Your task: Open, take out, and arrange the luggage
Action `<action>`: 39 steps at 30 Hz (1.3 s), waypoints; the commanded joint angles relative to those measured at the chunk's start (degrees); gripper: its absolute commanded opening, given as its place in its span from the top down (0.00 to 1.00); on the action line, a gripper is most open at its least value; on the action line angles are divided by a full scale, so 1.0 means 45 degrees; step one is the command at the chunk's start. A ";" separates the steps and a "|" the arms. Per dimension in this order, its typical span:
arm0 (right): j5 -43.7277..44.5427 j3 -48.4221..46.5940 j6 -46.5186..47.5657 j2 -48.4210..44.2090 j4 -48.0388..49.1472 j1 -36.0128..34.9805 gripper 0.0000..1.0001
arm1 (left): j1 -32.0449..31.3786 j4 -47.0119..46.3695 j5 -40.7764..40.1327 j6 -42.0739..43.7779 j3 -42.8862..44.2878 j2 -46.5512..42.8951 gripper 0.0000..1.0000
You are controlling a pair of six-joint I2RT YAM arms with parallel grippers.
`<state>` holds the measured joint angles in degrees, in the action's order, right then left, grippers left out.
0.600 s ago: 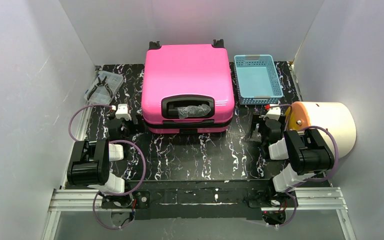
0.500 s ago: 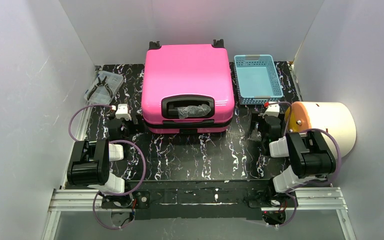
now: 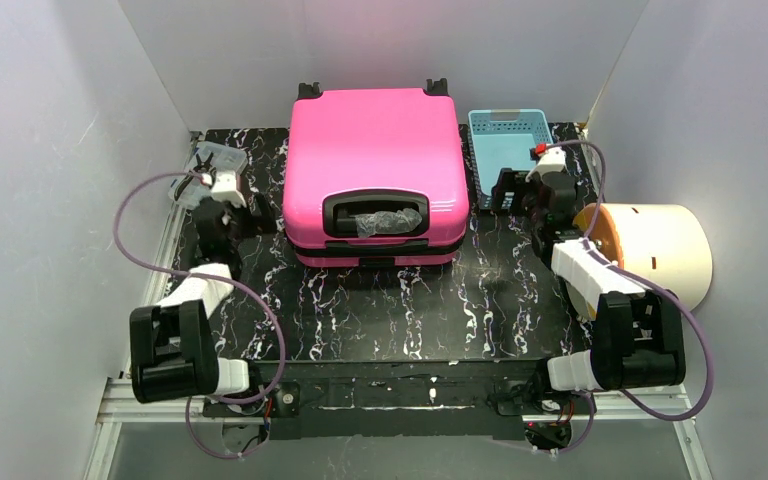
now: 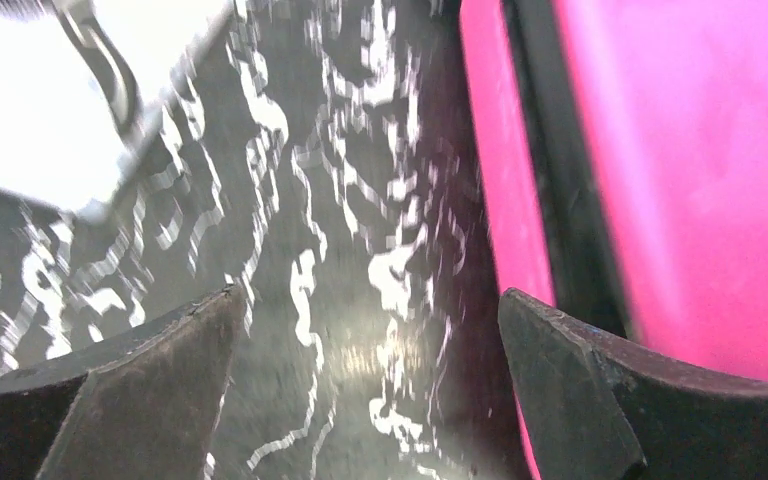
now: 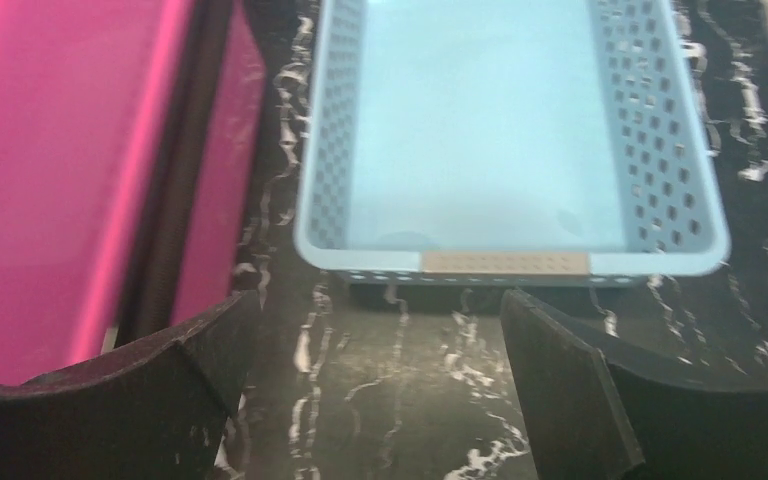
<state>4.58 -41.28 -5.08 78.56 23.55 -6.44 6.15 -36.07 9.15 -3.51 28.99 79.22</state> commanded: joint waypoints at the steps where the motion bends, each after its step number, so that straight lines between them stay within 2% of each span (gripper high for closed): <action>1: -0.2215 -0.1725 -0.1416 -0.0562 -0.2664 0.0005 0.00 | 0.0922 0.4495 0.2440 0.0270 0.2545 -0.1547 0.01; 6: -0.3450 -0.3080 -0.2408 -0.0704 -0.3592 -0.0133 0.00 | 0.1429 1.0969 0.5248 0.1903 0.6540 -0.1572 0.01; 8: -0.4198 -0.3501 -0.2848 -0.0487 -0.3806 -0.0268 0.00 | 0.1422 1.3063 0.7015 0.2930 0.7998 -0.1357 0.01; 12: -0.5289 -0.4477 -0.4123 0.0509 -0.3920 -0.0727 0.00 | 0.1365 1.4947 0.9338 0.3165 0.9703 -0.0966 0.05; 16: -0.5960 -0.6105 -0.5557 0.2289 -0.4226 -0.0854 0.00 | 0.0962 1.5047 1.0331 0.1807 1.0262 -0.0527 0.02; 18: -0.6065 -0.6920 -0.5893 0.3099 -0.4269 -0.0919 0.00 | 0.0601 1.4705 0.9947 0.1267 1.0406 -0.0428 0.02; 22: -0.5938 -0.8038 -0.6339 0.4372 -0.3894 -0.1047 0.00 | 0.0097 1.3124 0.8882 -0.0963 1.0054 -0.0053 0.02; 26: -0.6389 -0.8985 -0.6778 0.5492 -0.3480 -0.1291 0.00 | -0.0373 1.2569 0.8986 -0.2364 1.0220 0.0918 0.02; 30: -0.6900 -0.9718 -0.6871 0.6539 -0.3531 -0.1760 0.00 | -0.0457 1.0625 0.8336 -0.4254 0.9397 0.1155 0.02; 33: -0.7176 -1.0318 -0.6416 0.7197 -0.4051 -0.2381 0.00 | -0.0680 0.9986 0.8287 -0.4619 0.8833 0.0951 0.02; 39: -0.7536 -1.0840 -0.5880 0.8029 -0.4124 -0.3911 0.00 | -0.0918 1.0199 0.7489 -0.3733 0.7505 0.0126 0.02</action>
<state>-22.22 -88.75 -33.32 110.21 7.03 -13.52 4.29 8.95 41.89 -20.67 65.69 83.31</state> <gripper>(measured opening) 1.003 0.983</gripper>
